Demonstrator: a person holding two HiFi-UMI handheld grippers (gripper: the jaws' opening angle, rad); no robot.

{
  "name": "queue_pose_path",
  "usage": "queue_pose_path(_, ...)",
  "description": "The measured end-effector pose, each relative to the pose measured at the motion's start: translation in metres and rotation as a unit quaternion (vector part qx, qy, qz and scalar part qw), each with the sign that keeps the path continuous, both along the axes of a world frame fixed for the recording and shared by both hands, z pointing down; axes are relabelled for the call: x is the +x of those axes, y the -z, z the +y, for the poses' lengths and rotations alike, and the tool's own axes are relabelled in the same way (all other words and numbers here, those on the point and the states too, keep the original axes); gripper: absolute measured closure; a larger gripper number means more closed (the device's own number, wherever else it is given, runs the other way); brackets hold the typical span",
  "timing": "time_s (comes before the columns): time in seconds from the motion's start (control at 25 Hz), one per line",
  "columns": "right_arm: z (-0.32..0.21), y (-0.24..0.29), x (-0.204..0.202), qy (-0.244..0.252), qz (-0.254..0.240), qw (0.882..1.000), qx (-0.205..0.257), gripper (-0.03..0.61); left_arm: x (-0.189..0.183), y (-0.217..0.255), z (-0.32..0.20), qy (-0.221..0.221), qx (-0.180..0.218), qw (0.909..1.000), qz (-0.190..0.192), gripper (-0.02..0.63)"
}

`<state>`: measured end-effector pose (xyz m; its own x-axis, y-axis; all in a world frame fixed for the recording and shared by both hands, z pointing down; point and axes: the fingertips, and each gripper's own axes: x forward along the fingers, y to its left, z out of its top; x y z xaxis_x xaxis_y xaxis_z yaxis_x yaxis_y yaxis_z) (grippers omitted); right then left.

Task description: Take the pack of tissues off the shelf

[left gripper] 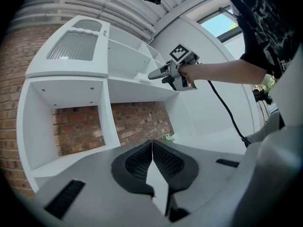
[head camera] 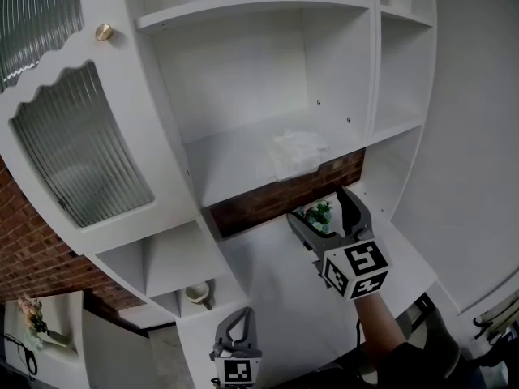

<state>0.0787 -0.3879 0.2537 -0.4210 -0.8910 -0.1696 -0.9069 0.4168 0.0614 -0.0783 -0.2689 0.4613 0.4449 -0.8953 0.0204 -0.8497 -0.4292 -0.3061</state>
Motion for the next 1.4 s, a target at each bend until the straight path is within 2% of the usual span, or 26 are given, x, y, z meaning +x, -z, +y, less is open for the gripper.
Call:
queue_pose_path(0.12,-0.007,0.010,-0.002,0.007,-0.024,1.000,-0.004,0.126,-0.004,-0.002,-0.001,0.003,-0.002,1.0000,-0.002,0.602)
queue_pose_path(0.36,-0.024,0.029,-0.012,-0.004,-0.010,1.000,-0.004,0.118,-0.009,-0.008,-0.002,0.009,-0.009,0.9999,-0.012,0.601)
queue_pose_path(0.56,-0.037,0.042,-0.011,-0.014,-0.034,0.999,-0.015,0.114,-0.013,-0.011,-0.002,0.018,-0.013,0.9997,-0.009,0.601)
queue_pose_path(1.12,-0.070,0.049,-0.026,-0.024,0.001,0.999,-0.032,0.110,-0.031,-0.013,-0.006,0.043,-0.016,0.9989,0.001,0.602)
queue_pose_path(1.24,-0.072,0.050,-0.028,-0.011,-0.008,0.999,-0.033,0.112,-0.040,-0.013,-0.008,0.053,-0.017,0.9984,0.007,0.601)
queue_pose_path(1.4,-0.075,0.047,-0.028,-0.018,-0.006,0.999,-0.038,0.115,-0.043,-0.015,-0.008,0.058,-0.021,0.9981,0.004,0.602)
